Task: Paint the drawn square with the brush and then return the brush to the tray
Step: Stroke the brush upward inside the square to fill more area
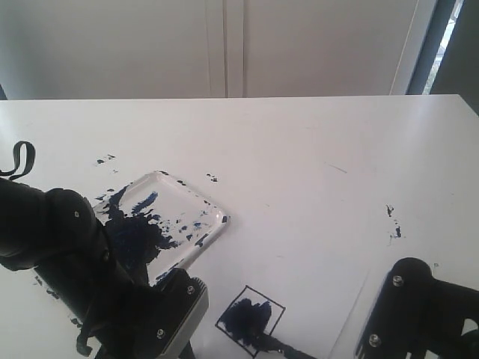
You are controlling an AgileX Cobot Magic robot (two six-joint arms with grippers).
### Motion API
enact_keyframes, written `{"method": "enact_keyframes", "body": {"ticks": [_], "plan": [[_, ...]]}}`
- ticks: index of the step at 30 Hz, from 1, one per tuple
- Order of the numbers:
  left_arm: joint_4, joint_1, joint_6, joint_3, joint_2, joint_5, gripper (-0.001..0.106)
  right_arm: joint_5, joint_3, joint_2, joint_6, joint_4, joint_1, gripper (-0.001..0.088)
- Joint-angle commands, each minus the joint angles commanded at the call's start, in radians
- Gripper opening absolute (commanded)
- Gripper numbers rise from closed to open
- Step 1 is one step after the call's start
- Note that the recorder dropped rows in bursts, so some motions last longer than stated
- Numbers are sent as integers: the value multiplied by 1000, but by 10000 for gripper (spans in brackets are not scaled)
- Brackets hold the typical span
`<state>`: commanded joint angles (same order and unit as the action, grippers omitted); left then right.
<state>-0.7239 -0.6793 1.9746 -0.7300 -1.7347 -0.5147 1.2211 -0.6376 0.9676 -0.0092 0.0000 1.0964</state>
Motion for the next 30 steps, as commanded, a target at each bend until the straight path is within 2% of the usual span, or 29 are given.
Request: {"method": "enact_keyframes", "body": {"ticks": [5, 15, 30], "plan": [[0, 0, 0, 0, 0, 0, 587, 0, 0, 0, -14, 0, 0, 0], [12, 0, 0, 0, 0, 0, 587, 0, 0, 0, 125, -212, 0, 0], [12, 0, 0, 0, 0, 0, 587, 0, -2, -20, 127, -212, 0, 0]]}}
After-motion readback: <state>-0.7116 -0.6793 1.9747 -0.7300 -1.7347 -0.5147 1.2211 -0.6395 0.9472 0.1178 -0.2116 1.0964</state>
